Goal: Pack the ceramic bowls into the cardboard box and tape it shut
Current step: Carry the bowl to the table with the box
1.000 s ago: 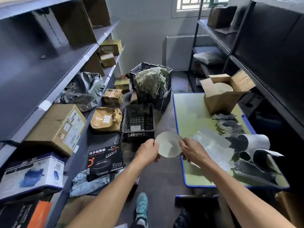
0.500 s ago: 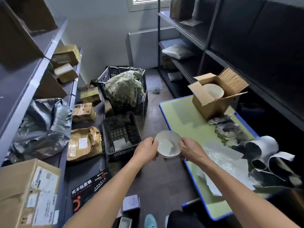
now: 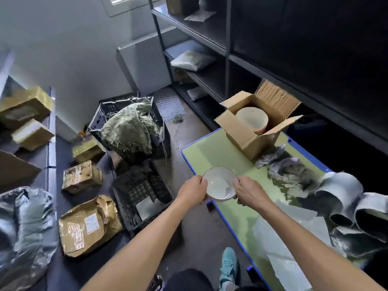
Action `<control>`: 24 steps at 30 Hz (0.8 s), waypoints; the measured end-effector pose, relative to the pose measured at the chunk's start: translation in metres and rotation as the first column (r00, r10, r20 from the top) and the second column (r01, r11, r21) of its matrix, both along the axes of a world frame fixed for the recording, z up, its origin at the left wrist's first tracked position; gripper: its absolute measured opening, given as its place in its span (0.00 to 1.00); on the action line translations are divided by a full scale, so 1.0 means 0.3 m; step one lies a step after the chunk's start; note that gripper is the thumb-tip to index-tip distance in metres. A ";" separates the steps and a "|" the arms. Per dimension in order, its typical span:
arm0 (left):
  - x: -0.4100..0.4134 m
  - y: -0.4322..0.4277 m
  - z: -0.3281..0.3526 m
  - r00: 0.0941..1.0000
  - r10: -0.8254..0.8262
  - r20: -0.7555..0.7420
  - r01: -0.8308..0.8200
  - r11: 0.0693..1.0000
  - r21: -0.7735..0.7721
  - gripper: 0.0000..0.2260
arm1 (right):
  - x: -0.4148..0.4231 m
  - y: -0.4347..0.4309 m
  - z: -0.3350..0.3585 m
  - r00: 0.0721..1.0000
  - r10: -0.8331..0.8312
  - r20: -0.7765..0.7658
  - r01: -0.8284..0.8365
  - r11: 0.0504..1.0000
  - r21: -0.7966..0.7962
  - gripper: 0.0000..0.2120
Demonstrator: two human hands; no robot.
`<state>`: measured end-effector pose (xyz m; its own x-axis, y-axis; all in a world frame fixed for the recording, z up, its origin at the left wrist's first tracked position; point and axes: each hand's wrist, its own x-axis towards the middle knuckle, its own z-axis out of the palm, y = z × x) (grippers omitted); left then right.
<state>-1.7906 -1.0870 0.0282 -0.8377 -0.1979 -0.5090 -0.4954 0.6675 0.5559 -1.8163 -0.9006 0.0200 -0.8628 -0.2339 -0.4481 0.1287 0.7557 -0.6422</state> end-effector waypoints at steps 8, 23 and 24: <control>-0.225 0.051 -0.049 0.987 -0.152 0.045 0.151 0.988 0.031 0.11 | -0.137 0.050 -0.046 0.986 -0.153 0.065 0.152 0.988 0.019 0.12; -0.611 -0.156 -0.222 0.800 -0.591 0.108 0.579 0.806 0.124 0.13 | -0.259 -0.212 -0.166 0.799 -0.590 0.115 0.566 0.803 0.187 0.13; -0.626 -0.167 -0.227 0.772 -0.626 0.112 0.615 0.779 0.120 0.12 | -0.257 -0.233 -0.167 0.780 -0.614 0.122 0.586 0.785 0.201 0.13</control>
<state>-1.9785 -1.1369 -0.0400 -0.6853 0.3823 -0.6198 -0.0623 0.8172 0.5730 -1.8933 -0.9704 -0.0300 -0.7118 0.3842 -0.5879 0.6841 0.5688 -0.4566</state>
